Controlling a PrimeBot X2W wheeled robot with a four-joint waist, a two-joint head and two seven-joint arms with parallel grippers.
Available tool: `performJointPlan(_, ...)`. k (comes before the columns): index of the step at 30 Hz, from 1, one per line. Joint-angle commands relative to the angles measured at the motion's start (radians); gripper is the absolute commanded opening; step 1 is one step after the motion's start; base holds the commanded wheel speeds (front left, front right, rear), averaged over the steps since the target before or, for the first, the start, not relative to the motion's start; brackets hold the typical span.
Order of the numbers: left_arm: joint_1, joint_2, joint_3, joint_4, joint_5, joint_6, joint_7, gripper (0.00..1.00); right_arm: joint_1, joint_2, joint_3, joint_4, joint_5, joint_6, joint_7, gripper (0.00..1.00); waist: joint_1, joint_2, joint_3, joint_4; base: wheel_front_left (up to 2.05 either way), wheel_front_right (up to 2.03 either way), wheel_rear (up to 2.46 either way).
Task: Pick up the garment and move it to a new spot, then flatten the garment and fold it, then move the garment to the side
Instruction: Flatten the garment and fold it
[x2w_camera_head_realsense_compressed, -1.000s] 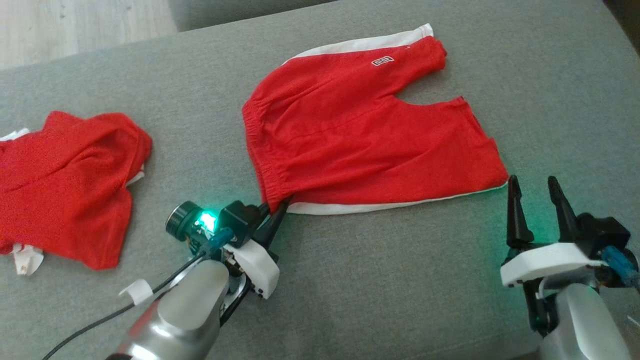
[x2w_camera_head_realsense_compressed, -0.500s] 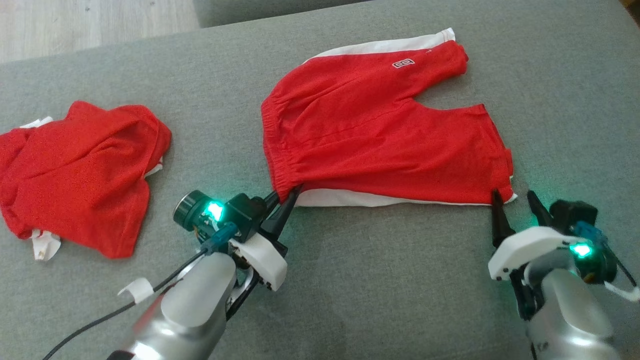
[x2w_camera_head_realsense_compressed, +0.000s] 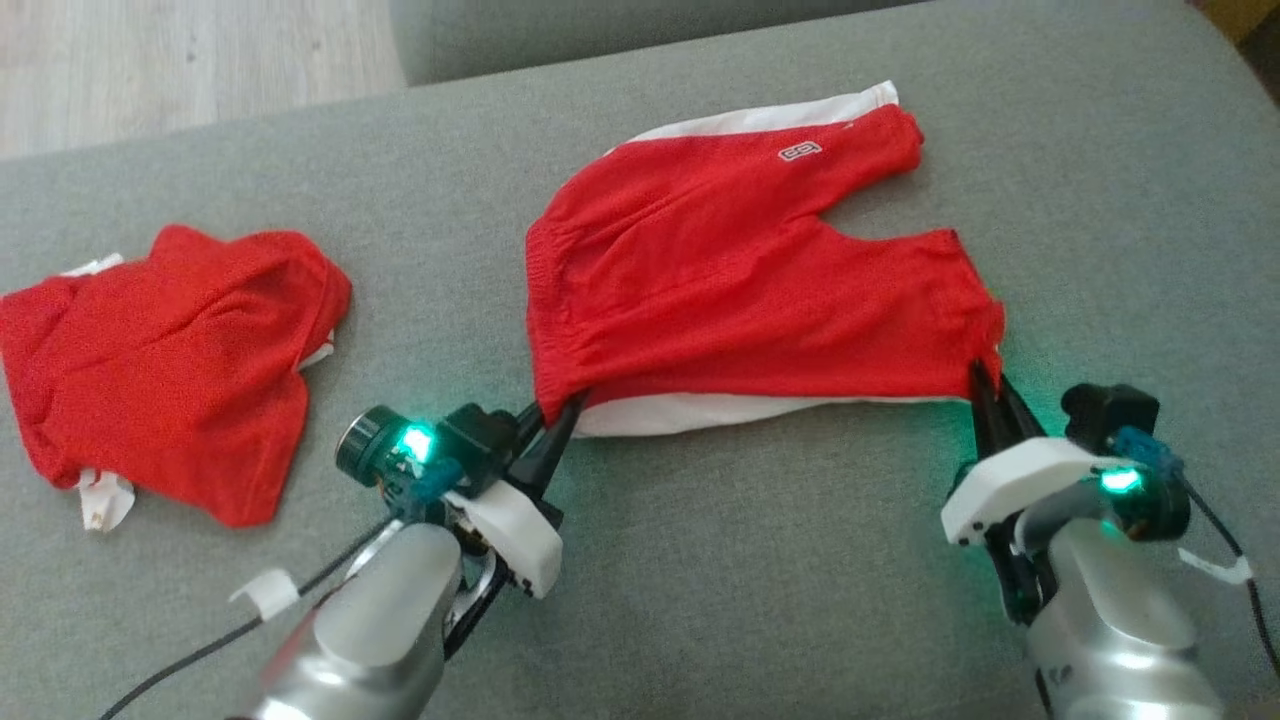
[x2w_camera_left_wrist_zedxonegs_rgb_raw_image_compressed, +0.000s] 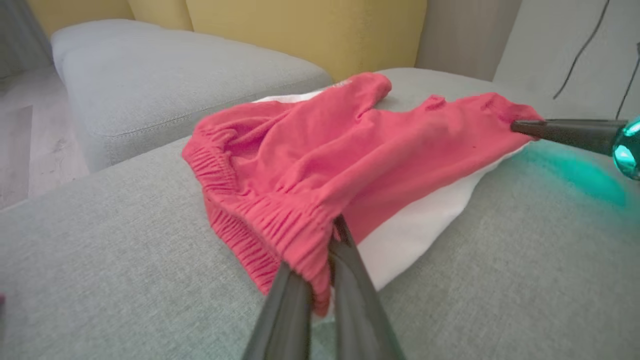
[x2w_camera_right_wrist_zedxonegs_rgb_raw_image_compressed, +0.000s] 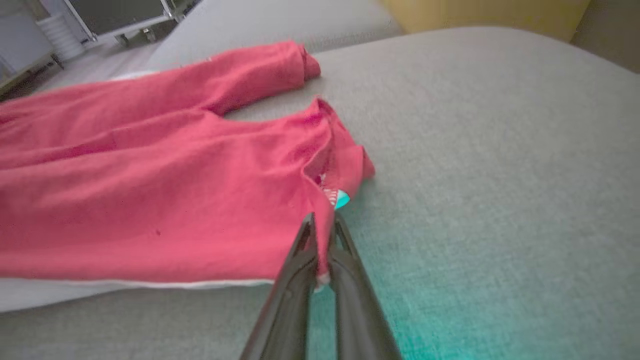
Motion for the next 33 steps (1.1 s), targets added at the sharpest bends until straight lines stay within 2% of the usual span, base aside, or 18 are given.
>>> performJointPlan(1,-0.026,0.018,0.052,-0.038,-0.044,0.002,-0.010,0.00,-0.045,0.000,0.040,-0.057,0.022,0.004,-0.026,0.00,0.0000,0.0000,-0.020,-0.003,0.00,0.00,0.00)
performJointPlan(6,-0.095,0.062,0.048,-0.079,-0.068,0.002,0.008,0.00,-0.085,0.000,0.068,-0.182,0.097,0.004,-0.043,0.00,0.0000,0.0000,-0.078,-0.006,0.00,0.00,0.00)
performJointPlan(12,-0.251,0.145,0.020,-0.149,-0.124,0.002,0.103,0.00,-0.198,0.000,0.068,-0.342,0.129,0.004,-0.011,0.00,0.0000,0.0000,-0.157,-0.010,0.00,0.00,0.00)
performJointPlan(17,-0.387,0.215,0.007,-0.196,-0.150,0.002,0.164,0.00,-0.293,0.000,0.074,-0.436,0.103,0.004,0.047,0.00,0.0000,0.0000,-0.196,-0.013,0.00,0.00,0.00)
performJointPlan(21,-0.439,0.239,0.011,-0.218,-0.166,0.002,0.183,0.00,-0.328,0.000,0.068,-0.480,0.083,0.004,0.071,0.00,0.0000,0.0000,-0.211,-0.012,0.00,0.00,0.00)
performJointPlan(25,-0.450,0.263,0.022,-0.259,-0.188,0.003,0.193,0.00,-0.322,0.000,0.061,-0.544,0.065,0.004,0.106,0.00,0.0000,0.0000,-0.230,-0.008,0.00,0.00,0.00)
performJointPlan(33,-0.355,0.307,0.030,-0.419,-0.250,0.027,0.266,0.00,-0.215,-0.018,0.034,-0.695,0.027,0.004,0.234,0.00,0.0000,0.0000,-0.218,0.010,0.00,0.00,0.00)
